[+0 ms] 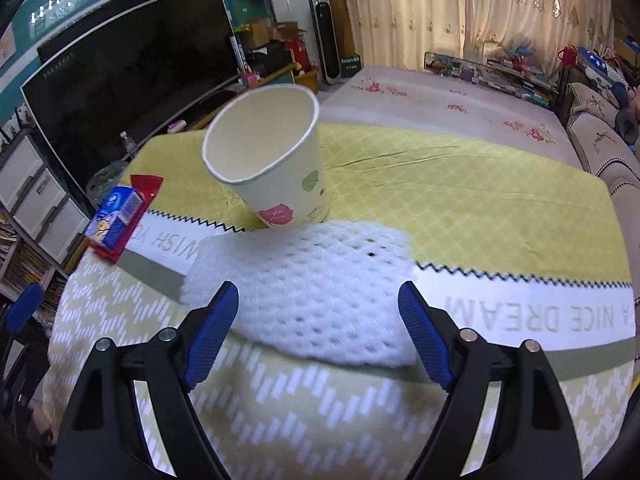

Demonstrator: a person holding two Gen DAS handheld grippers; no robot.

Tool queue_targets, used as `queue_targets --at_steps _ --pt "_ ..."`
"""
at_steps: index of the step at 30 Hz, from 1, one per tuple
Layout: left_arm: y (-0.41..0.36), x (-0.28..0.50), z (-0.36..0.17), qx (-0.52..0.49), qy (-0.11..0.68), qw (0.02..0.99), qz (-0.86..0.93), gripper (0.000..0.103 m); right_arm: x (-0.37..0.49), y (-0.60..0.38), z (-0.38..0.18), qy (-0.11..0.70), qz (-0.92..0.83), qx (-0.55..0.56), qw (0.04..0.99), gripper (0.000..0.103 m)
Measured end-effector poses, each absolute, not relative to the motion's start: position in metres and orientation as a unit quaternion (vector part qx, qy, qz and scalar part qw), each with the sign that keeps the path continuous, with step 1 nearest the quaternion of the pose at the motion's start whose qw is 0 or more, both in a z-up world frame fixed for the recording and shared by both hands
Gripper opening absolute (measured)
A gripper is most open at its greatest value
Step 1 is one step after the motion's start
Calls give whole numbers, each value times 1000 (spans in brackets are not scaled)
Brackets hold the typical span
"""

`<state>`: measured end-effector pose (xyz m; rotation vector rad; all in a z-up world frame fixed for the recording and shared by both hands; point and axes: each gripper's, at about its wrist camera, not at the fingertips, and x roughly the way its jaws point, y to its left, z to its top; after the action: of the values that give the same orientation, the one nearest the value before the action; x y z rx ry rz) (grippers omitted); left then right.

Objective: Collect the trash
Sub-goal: 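Grasp the white foam mesh net with the right gripper, then carry the foam net with the right gripper and release it into the bin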

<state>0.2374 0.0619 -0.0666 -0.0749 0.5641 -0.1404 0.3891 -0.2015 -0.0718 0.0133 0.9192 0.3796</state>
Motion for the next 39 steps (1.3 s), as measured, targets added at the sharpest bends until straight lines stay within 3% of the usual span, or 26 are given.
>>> queue_targets --at_steps 6,12,15,20,23,26,39 --pt "59 235 -66 -37 279 957 -73 85 393 -178 -83 447 170 -24 878 94" --pt "57 235 -66 -38 280 956 -75 85 392 -170 -88 441 155 -51 883 91" --pt "56 234 -66 -37 280 957 -74 85 389 -171 -88 438 152 -52 885 81" --pt "56 234 -66 -36 281 956 -73 85 383 -176 -85 428 147 -49 890 40" --pt "54 233 -67 -33 282 956 -72 85 378 -184 -83 424 149 -39 893 25" --pt "54 233 -67 -31 283 956 -71 85 370 -193 -80 421 154 -30 893 21" --pt "47 230 -66 -18 279 957 -73 85 276 -285 -43 388 169 30 906 21"
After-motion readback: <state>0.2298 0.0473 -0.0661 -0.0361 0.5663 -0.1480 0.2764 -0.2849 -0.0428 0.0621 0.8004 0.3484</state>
